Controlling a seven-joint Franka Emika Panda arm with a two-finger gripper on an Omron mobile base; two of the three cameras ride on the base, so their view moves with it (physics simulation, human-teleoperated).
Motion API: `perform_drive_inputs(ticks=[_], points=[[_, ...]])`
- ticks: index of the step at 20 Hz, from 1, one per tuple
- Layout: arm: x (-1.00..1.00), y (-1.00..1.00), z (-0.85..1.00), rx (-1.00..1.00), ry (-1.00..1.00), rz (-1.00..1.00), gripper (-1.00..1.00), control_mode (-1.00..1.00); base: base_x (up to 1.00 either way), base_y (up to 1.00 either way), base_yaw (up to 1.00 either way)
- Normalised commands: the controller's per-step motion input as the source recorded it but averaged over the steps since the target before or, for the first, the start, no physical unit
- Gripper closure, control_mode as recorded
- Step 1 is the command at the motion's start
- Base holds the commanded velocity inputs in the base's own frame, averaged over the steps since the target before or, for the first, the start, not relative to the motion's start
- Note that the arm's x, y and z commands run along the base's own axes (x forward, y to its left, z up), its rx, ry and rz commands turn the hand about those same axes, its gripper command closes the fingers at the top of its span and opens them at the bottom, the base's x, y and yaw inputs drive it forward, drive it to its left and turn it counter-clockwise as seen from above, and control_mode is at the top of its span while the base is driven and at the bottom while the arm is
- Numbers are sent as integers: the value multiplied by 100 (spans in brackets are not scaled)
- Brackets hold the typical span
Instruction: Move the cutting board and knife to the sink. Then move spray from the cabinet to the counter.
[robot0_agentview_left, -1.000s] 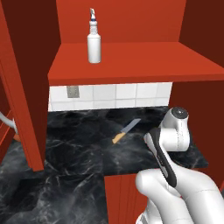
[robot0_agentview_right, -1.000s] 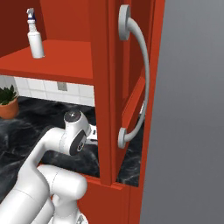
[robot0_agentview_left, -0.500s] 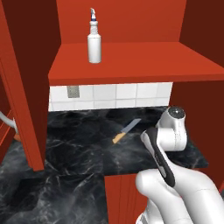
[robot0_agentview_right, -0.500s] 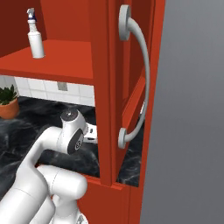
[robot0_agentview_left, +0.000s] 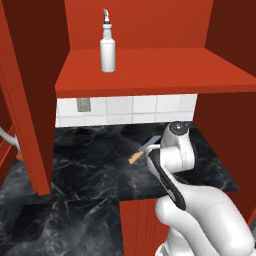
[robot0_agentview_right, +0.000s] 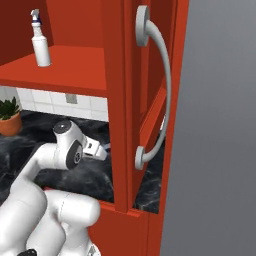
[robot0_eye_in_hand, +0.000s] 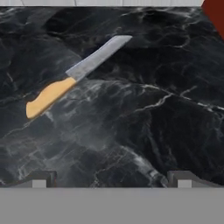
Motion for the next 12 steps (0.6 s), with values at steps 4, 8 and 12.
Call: perform_drive_inputs(ticks=[4, 8, 12], points=[[34, 37, -4, 5, -2, -14, -100, -100, 0, 0, 0], [40, 28, -4, 11, 0, -6, -100, -100, 0, 0, 0], [41, 24, -7, 10, 3, -2, -100, -100, 0, 0, 0]])
